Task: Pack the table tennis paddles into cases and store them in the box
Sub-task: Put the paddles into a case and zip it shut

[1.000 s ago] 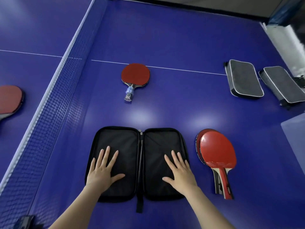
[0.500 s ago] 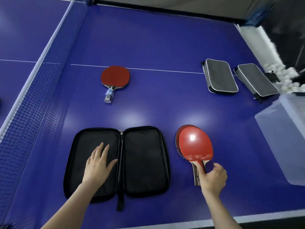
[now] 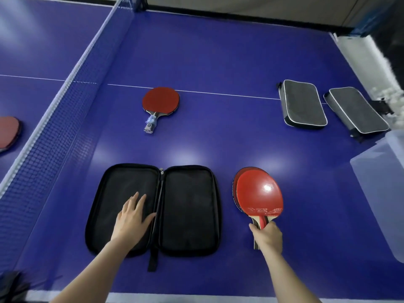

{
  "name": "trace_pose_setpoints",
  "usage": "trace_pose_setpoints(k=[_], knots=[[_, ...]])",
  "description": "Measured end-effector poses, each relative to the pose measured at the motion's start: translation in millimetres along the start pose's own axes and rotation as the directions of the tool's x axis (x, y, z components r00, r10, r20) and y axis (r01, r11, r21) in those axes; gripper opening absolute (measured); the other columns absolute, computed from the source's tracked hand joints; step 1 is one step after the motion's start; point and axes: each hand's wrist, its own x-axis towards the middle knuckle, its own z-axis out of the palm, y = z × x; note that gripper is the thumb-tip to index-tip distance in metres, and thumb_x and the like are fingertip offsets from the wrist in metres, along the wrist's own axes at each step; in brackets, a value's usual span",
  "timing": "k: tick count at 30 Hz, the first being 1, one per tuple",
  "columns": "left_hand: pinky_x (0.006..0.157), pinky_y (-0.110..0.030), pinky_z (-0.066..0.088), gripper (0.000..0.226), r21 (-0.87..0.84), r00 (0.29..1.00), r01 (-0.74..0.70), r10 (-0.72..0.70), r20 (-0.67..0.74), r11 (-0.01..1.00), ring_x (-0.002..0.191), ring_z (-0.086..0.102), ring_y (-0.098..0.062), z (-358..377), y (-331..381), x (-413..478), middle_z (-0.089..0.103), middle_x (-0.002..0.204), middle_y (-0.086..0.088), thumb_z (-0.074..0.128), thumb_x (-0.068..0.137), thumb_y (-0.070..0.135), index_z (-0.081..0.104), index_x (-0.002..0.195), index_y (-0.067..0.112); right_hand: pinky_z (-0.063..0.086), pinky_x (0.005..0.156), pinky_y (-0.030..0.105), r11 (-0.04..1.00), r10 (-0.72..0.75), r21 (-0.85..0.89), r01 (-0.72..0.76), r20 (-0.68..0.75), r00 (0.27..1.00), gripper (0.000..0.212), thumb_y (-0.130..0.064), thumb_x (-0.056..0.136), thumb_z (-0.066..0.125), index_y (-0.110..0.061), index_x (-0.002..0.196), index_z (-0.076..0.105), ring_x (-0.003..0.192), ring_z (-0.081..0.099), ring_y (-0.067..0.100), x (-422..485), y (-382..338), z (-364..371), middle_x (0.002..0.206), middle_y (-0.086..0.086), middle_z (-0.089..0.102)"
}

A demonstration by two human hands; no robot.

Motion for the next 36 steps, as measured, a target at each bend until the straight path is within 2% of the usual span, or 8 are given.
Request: trace_pose_setpoints(k=[4, 7, 10, 16, 21, 23, 33, 36], knots=[[0.111, -0.04, 0.028, 0.073, -0.015, 1.0, 0.004, -0.003, 0.022, 1.0, 0.146, 0.015, -0.023, 3.6, -1.8, -5.7, 0.016, 0.16, -0.002, 0.051, 0.092, 0.051, 0.022, 0.151, 0.022, 0.042, 0.059, 0.031, 0.998, -0.05, -0.027, 0.05, -0.008, 0.999, 0.039, -0.032, 0.085, 0.066, 0.002, 0.102, 0.054, 0.071, 0.053, 0.028, 1.8, 1.2, 3.3, 0.097, 0.017, 0.061], [0.113, -0.039, 0.025, 0.075, -0.004, 0.999, -0.004, 0.004, 0.049, 1.0, 0.147, 0.013, -0.022, 5.3, -4.9, -8.3, 0.012, 0.161, 0.0, 0.048, 0.091, 0.056, 0.017, 0.152, 0.026, 0.044, 0.062, 0.033, 0.997, -0.078, -0.017, 0.078, -0.016, 0.997, 0.041, -0.031, 0.086, 0.066, 0.004, 0.103, 0.054, 0.08, 0.06, 0.034, -0.8, 2.4, 7.8, 0.098, 0.019, 0.061], [0.114, -0.039, 0.024, 0.075, -0.011, 0.998, 0.002, -0.001, 0.07, 1.0, 0.147, 0.01, -0.021, 6.2, -7.5, -11.0, 0.01, 0.161, 0.001, 0.047, 0.091, 0.056, 0.016, 0.153, 0.027, 0.043, 0.06, 0.032, 0.995, -0.097, 0.02, 0.098, -0.031, 0.995, 0.04, -0.031, 0.086, 0.066, 0.003, 0.103, 0.054, 0.072, 0.056, 0.028, -6.8, -5.5, 11.7, 0.093, 0.016, 0.06], [0.115, -0.037, 0.022, 0.074, -0.046, 0.997, 0.017, -0.014, 0.075, 0.999, 0.148, 0.009, -0.019, 5.2, -13.3, -15.0, 0.009, 0.161, 0.003, 0.046, 0.092, 0.055, 0.014, 0.153, 0.026, 0.049, 0.063, 0.035, 0.964, -0.228, 0.121, 0.237, -0.086, 0.97, 0.032, -0.03, 0.086, 0.067, -0.002, 0.094, 0.054, 0.081, 0.062, 0.032, -46.9, -36.3, 28.9, 0.086, 0.011, 0.058], [0.115, -0.035, 0.023, 0.073, -0.086, 0.997, 0.015, -0.008, 0.08, 0.996, 0.148, 0.009, -0.018, 6.3, -15.1, -18.7, 0.01, 0.161, 0.002, 0.047, 0.093, 0.054, 0.015, 0.153, 0.025, 0.04, 0.056, 0.023, 0.933, -0.325, 0.132, 0.335, -0.091, 0.941, 0.032, -0.033, 0.085, 0.067, -0.004, 0.094, 0.056, 0.073, 0.057, 0.02, -99.1, -58.4, 60.1, 0.084, 0.004, 0.056], [0.115, -0.035, 0.022, 0.073, -0.091, 0.995, 0.01, -0.001, 0.102, 0.996, 0.148, 0.006, -0.018, 6.9, -16.7, -18.5, 0.009, 0.161, 0.001, 0.046, 0.093, 0.054, 0.015, 0.153, 0.024, 0.043, 0.062, 0.024, 0.929, -0.341, 0.128, 0.346, -0.06, 0.938, 0.032, -0.033, 0.086, 0.066, -0.004, 0.095, 0.055, 0.081, 0.06, 0.022, -116.2, -65.0, 75.5, 0.087, 0.005, 0.058], [0.117, -0.037, 0.019, 0.072, -0.052, 0.979, -0.01, 0.02, 0.202, 0.999, 0.149, -0.005, -0.019, 8.0, -20.6, -13.7, -0.003, 0.162, 0.0, 0.041, 0.095, 0.055, 0.013, 0.153, 0.024, 0.052, 0.073, 0.031, 0.953, -0.295, -0.089, 0.291, -0.04, 0.955, 0.039, -0.037, 0.089, 0.06, -0.004, 0.108, 0.052, 0.103, 0.059, 0.023, -141.5, -69.7, 108.4, 0.107, 0.009, 0.06], [0.117, -0.037, 0.018, 0.071, -0.044, 0.979, -0.015, 0.024, 0.204, 0.999, 0.149, -0.006, -0.018, 8.7, -21.9, -15.0, -0.005, 0.162, 0.0, 0.041, 0.095, 0.055, 0.013, 0.153, 0.024, 0.051, 0.071, 0.028, 0.95, -0.285, -0.148, 0.276, -0.043, 0.958, 0.041, -0.04, 0.09, 0.059, -0.005, 0.11, 0.051, 0.105, 0.059, 0.021, -142.3, -73.1, 114.0, 0.11, 0.007, 0.059]])
